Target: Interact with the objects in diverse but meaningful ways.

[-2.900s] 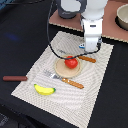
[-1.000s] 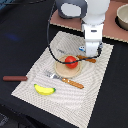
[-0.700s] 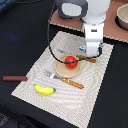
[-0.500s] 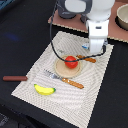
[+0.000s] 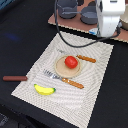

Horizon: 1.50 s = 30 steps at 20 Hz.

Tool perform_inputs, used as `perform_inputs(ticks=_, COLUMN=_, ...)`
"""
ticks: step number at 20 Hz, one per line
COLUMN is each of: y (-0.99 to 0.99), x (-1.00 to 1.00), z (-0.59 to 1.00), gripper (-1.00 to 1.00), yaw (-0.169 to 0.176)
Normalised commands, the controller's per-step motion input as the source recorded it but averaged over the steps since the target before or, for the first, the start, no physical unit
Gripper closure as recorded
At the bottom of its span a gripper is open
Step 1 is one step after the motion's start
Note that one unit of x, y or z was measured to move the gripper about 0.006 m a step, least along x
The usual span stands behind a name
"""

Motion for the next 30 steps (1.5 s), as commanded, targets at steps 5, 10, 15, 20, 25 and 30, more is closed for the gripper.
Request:
perform_inputs(ticks=5, y=0.38, x=-0.43, z=0.92, gripper=1.00, yaw=0.023)
perform_inputs(ticks=10, y=0.43, x=-0.63, z=0.68, gripper=1.00, yaw=0.033)
perform_inputs(ticks=15, y=0.32, x=-0.90, z=0.12, gripper=1.00, yaw=0.040)
perform_inputs(ticks=20, y=0.26, x=-0.99, z=-0.16, gripper=1.00, yaw=0.008)
perform_inputs(ticks=25, y=0.28, x=-1.00, z=-0.46, gripper=1.00, yaw=0.001)
perform_inputs(ticks=30, y=0.25, x=-1.00, z=-0.64, gripper=1.00, yaw=0.000)
